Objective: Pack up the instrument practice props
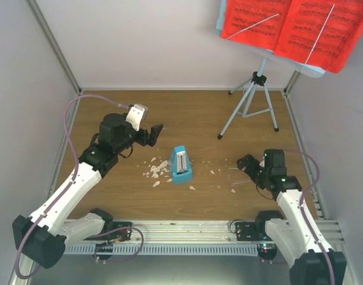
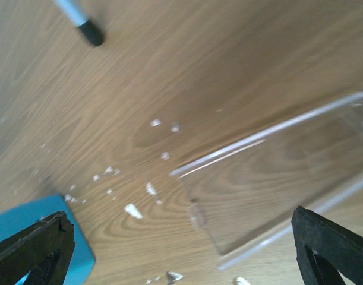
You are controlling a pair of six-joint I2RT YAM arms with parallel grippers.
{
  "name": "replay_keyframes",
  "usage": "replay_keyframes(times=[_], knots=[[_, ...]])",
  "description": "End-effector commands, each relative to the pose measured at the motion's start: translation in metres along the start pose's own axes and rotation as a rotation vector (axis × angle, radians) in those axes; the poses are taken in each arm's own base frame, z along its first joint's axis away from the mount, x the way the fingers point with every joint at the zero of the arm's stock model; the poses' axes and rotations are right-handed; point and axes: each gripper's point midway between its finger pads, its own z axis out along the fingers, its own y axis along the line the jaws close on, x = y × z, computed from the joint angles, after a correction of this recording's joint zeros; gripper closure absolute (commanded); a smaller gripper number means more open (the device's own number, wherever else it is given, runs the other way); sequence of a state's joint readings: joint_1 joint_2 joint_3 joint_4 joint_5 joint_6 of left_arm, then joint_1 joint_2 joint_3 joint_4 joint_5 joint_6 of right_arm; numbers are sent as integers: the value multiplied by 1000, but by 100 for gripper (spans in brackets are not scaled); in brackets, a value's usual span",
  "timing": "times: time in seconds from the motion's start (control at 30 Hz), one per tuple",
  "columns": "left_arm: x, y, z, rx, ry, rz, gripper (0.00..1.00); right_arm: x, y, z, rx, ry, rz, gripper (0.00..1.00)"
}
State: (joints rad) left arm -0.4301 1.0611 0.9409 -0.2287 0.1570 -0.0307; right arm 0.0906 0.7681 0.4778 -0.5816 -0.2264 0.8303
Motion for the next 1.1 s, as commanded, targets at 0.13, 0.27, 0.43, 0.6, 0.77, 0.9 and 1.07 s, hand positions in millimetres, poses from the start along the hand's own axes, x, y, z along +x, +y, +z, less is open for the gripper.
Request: replay_keyframes(times=[0.13,0.27,0.43,0.6,0.77,0.9,1.07], knots=[[-22,13,-11,-80,-94,34,1,-2,-65,-5,231,35,251,4],[-22,14,-12,-88,-98,34,1,-4,-77,-1,271,38,289,14],[-22,16,-14,-101,-102,34,1,-6,-83,4,300,37,299,27],[-23,16,-16,-99,-107,34,1,-6,-89,7,314,13,308,38],[-24,16,-18,-104,-114,35,1,-3,-91,11,301,8,315,60],[-23,16,-16,-102,-109,34,1,1,-92,16,292,25,326,67],[-23,15,-16,-97,-108,35,1,6,-96,20,304,47,330,67]])
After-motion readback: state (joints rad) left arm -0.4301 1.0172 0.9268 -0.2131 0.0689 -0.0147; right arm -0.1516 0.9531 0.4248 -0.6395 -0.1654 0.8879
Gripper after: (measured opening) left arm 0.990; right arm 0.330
